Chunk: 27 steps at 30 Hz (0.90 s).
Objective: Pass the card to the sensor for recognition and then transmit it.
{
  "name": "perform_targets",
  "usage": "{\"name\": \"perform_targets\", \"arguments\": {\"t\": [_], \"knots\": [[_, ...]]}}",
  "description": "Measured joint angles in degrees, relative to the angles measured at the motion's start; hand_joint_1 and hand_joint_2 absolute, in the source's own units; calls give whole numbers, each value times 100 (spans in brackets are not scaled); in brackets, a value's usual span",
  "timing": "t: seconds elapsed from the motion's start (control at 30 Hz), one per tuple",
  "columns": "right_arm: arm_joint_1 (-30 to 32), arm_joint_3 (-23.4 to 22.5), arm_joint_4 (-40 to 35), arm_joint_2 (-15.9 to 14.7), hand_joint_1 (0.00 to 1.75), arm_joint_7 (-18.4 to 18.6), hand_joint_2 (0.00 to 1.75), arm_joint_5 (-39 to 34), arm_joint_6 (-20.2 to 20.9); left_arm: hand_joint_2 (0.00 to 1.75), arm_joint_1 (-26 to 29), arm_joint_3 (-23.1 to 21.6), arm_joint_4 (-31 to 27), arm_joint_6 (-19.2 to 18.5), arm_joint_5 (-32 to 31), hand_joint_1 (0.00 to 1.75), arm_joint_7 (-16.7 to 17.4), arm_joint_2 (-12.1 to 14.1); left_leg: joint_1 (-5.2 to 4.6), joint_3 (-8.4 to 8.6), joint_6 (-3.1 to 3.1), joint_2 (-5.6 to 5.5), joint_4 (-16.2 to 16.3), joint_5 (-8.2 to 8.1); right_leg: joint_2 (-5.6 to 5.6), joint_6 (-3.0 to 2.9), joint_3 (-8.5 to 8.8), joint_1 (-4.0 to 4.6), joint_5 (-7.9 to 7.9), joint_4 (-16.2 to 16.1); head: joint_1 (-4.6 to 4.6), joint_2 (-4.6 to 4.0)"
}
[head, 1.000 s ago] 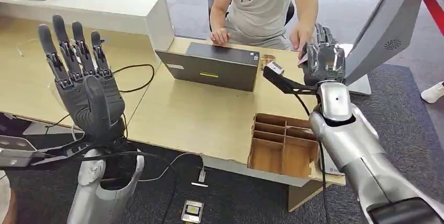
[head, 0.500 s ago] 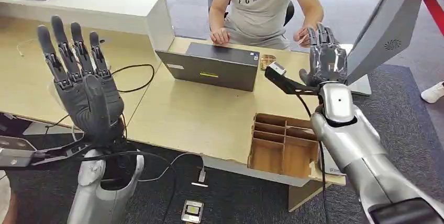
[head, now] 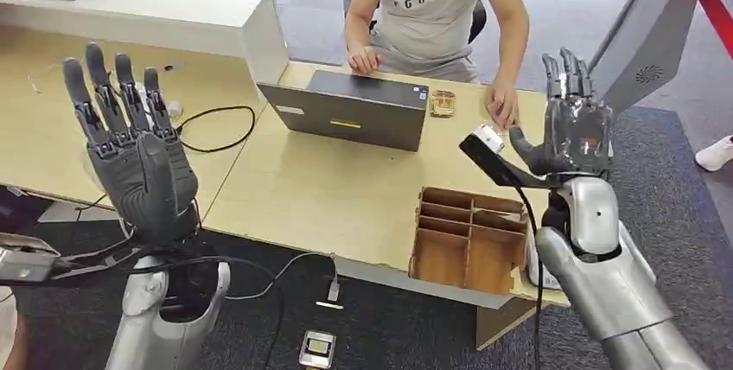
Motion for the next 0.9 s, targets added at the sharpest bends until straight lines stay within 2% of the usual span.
{"name": "perform_targets", "arguments": {"t": [0.17,0.3,0.43,0.63,0.9], "knots": [[1401,-299,-1528,-411,0,-9,175,-341,131,175,166,74,-155,319,-122,0,0,103,0,-6,-2,2,-3,-5,0,1,0,-1,-4,-1,0,0],[1952,-465,-2312,-596,0,-125,175,-743,313,175,235,109,-308,507,-181,0,0,208,0,0,-2,7,-4,-5,4,1,0,0,-4,-1,2,0],[2600,-557,-3194,-736,0,-254,175,-916,712,175,355,111,-505,732,-236,0,0,358,1,-2,-2,3,-6,-5,0,0,4,0,-7,-1,0,0],[2985,-568,-3857,-819,0,-354,175,-929,1021,175,468,114,-665,776,-260,0,0,494,1,-1,-2,4,-6,-5,1,0,5,0,-7,-1,2,0],[3035,-448,-4027,-806,0,-571,175,-892,1206,175,491,111,-734,750,-273,0,0,544,1,-1,-2,4,-6,-4,1,-1,6,0,-7,-1,0,0]]}}
